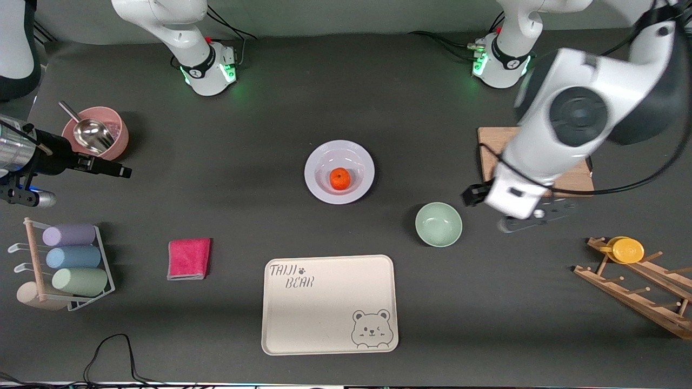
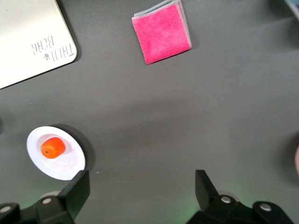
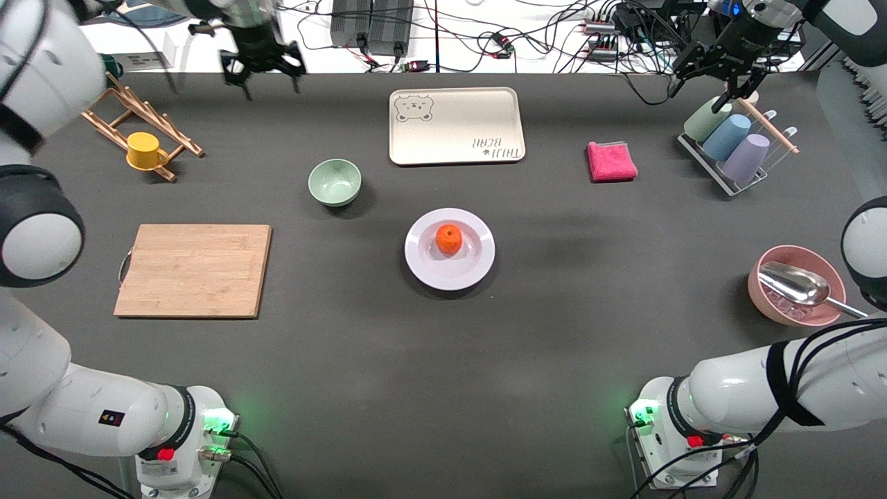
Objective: Place orange and plate with both arms
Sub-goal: 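Release the orange on the plate and withdraw the left gripper, then reach the right gripper toward the white plate rim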
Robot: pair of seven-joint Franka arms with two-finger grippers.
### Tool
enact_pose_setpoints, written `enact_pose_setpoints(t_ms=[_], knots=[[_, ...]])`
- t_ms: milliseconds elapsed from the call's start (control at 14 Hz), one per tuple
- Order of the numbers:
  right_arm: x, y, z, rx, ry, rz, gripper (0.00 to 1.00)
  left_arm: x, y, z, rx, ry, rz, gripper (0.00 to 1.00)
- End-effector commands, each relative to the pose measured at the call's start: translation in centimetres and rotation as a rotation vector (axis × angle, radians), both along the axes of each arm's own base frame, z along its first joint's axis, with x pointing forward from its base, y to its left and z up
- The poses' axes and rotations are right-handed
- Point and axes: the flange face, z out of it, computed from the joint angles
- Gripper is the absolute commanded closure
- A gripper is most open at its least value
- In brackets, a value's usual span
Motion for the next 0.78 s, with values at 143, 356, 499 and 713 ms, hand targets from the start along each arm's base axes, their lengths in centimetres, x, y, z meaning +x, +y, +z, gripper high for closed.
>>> enact_pose_setpoints(t_ms=[143, 356, 499, 713], knots=[[-0.6, -0.1, -3.9, 0.03, -0.062, -0.035, 0.0, -1.5, 13.0, 4.0, -0.05, 0.069, -0.11, 0.0], [-0.7, 0.5, -5.9, 0.089, -0.062, -0.009, 0.0, -3.6, 16.7, 7.3, -0.034, 0.068, -0.146, 0.0], [-1.2, 1.1, -7.5, 0.214, -0.064, 0.016, 0.0, -4.7, 18.4, 8.6, 0.016, 0.079, -0.148, 0.0], [-2.0, 1.5, -10.3, 0.254, -0.077, -0.002, 0.0, -6.9, 21.3, 11.6, -0.01, 0.082, -0.183, 0.0]])
